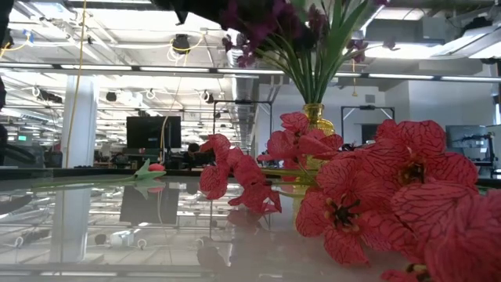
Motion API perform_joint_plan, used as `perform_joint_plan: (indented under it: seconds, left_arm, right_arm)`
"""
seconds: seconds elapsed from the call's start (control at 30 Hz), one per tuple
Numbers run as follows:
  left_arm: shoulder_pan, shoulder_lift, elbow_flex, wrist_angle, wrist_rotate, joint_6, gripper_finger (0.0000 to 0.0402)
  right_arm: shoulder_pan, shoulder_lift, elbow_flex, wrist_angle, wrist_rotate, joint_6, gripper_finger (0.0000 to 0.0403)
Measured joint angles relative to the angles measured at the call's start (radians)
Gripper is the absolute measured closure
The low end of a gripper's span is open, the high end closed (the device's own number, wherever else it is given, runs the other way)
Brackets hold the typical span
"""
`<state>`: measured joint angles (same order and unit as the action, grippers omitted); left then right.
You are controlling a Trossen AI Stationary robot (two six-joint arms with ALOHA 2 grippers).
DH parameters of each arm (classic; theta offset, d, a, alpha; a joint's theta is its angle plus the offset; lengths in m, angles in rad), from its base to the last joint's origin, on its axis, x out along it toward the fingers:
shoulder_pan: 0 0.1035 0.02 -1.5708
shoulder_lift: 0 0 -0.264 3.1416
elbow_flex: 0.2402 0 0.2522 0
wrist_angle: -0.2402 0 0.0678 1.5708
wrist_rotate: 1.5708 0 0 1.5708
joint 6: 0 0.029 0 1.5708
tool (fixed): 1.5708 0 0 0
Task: Sort flowers into vase by color
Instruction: Put the purple tulip into the yellow vase
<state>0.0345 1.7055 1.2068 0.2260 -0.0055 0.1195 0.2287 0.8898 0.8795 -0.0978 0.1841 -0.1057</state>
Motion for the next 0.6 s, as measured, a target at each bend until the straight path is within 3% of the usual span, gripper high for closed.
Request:
perform_joint_plan:
  seconds: [0.3,0.6]
  left_arm:
    - [0.0,-0.066,0.112,-0.268,-0.004,0.036,0.0258]
    - [0.0,-0.084,0.307,-0.587,-0.081,0.129,0.0239]
  right_arm:
    - [0.0,0.0,0.0,0.0,0.0,0.0,0.0125]
    - [0.0,0.0,0.0,-0.003,0.0,0.011,0.0125]
